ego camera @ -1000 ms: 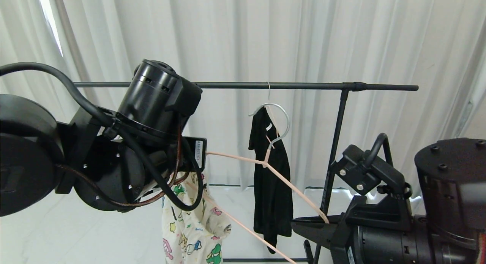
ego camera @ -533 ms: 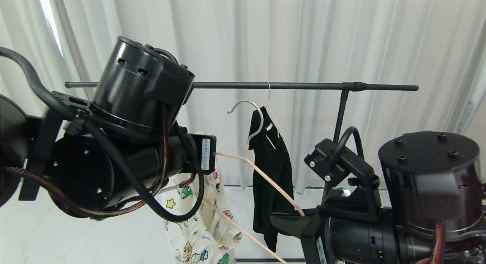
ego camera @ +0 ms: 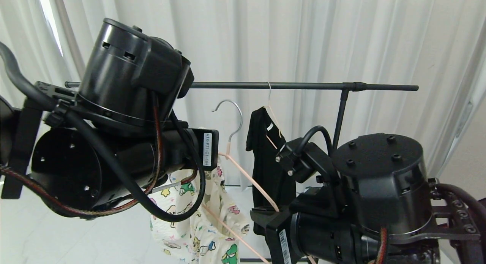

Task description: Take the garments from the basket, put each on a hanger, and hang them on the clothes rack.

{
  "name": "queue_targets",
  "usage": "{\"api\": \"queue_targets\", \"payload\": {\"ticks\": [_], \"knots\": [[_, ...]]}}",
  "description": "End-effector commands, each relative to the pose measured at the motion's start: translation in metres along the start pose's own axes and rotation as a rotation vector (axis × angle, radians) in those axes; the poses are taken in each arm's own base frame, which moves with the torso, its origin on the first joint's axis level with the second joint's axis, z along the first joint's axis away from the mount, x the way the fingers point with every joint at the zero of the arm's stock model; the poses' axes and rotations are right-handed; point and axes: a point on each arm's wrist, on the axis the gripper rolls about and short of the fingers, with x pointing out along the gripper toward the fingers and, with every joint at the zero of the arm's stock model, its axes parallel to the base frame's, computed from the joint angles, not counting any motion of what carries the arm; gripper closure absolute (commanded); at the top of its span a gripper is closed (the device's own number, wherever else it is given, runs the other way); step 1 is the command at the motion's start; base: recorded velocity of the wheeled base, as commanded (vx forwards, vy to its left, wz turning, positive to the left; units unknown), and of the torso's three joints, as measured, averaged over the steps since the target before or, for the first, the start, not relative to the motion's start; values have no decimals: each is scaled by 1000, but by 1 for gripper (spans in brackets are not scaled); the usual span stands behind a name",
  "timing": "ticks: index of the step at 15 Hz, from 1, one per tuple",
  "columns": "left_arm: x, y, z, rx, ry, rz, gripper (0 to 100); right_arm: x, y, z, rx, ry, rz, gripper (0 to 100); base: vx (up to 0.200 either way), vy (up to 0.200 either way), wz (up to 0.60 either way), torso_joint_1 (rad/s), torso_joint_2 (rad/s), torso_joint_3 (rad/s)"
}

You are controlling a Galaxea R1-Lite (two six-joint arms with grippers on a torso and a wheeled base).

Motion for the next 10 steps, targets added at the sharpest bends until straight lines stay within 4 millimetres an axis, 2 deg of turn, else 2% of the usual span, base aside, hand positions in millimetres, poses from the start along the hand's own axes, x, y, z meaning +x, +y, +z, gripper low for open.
{"api": "queue_targets", "payload": {"ticks": [1, 5, 10], "knots": [[-9, 4, -1, -4, -10, -15, 100, 4, -2, -5, 32, 9, -38, 100, 0, 0, 0, 0, 0, 0], [-20, 6, -5, 32, 3, -109, 100, 3, 2, -6, 61, -4, -55, 100, 0, 0, 0, 0, 0, 0], [-17, 2, -8, 46, 17, -114, 100, 2, 10, -10, 47, -9, -63, 100, 0, 0, 0, 0, 0, 0]]}}
